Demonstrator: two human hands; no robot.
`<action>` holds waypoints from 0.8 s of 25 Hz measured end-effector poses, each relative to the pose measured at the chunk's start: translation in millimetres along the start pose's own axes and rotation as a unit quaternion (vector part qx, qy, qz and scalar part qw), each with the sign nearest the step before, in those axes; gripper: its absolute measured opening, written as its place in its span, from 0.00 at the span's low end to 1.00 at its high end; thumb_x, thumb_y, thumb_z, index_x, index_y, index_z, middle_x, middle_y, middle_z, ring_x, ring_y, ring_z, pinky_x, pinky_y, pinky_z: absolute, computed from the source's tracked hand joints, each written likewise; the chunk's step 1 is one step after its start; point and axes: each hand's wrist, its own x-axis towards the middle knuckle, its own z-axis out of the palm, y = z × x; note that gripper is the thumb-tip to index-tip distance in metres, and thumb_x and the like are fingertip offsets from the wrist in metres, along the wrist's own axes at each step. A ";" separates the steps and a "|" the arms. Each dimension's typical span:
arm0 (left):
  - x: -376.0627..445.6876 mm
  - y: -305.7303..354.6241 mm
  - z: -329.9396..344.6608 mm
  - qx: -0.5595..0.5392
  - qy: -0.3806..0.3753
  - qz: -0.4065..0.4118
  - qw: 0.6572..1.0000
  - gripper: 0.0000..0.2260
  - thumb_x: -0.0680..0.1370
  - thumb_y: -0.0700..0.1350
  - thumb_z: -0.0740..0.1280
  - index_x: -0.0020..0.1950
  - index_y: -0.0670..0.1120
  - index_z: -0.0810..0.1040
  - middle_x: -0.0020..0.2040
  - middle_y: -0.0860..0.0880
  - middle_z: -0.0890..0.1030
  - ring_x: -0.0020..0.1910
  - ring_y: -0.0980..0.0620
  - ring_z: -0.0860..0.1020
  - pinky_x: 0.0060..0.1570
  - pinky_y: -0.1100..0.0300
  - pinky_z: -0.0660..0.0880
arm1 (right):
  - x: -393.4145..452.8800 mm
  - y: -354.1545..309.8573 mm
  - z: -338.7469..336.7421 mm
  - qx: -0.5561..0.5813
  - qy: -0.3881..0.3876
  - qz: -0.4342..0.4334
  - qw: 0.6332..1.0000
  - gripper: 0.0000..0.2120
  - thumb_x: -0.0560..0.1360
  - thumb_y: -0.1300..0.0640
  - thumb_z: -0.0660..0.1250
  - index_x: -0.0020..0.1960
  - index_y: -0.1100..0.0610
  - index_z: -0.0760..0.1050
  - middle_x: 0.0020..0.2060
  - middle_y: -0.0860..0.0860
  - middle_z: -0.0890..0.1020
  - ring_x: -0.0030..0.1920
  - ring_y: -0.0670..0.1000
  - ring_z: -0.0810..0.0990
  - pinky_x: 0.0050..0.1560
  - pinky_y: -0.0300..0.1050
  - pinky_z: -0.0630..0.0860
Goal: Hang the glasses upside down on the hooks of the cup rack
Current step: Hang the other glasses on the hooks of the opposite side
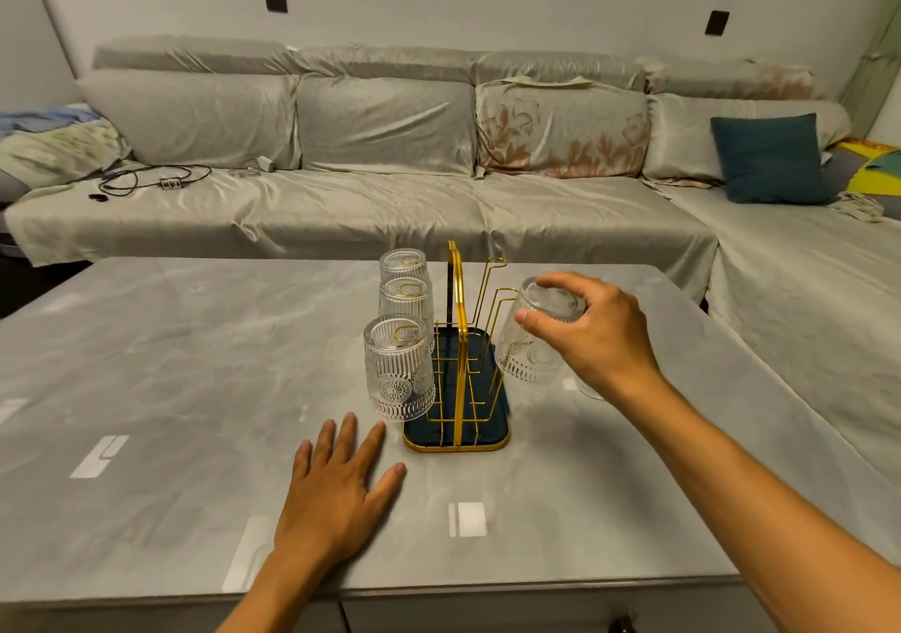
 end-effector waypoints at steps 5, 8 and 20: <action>-0.1 -0.6 0.9 0.000 0.001 0.000 1.000 0.36 0.70 0.73 0.33 0.76 0.60 0.37 0.79 0.51 0.39 0.77 0.49 0.36 0.74 0.48 0.34 | -18.3 15.5 26.7 -0.037 -0.031 -0.008 0.999 0.23 0.67 0.43 0.73 0.60 0.49 0.77 0.57 0.51 0.81 0.54 0.53 0.75 0.51 0.47 0.75; -0.2 -0.7 1.2 0.001 0.000 0.000 1.000 0.35 0.71 0.73 0.34 0.76 0.60 0.38 0.79 0.51 0.39 0.77 0.49 0.36 0.74 0.48 0.35 | -25.3 23.5 36.7 -0.032 -0.029 -0.005 0.999 0.22 0.68 0.44 0.72 0.60 0.48 0.77 0.56 0.50 0.81 0.54 0.52 0.74 0.48 0.44 0.72; 3.5 -2.6 6.8 0.009 0.009 -0.004 1.000 0.36 0.70 0.73 0.34 0.76 0.62 0.38 0.80 0.52 0.41 0.78 0.50 0.39 0.75 0.48 0.37 | -42.2 100.4 32.5 0.122 0.220 0.219 0.943 0.34 0.69 0.47 0.71 0.69 0.44 0.59 0.66 0.48 0.69 0.57 0.52 0.75 0.47 0.44 0.72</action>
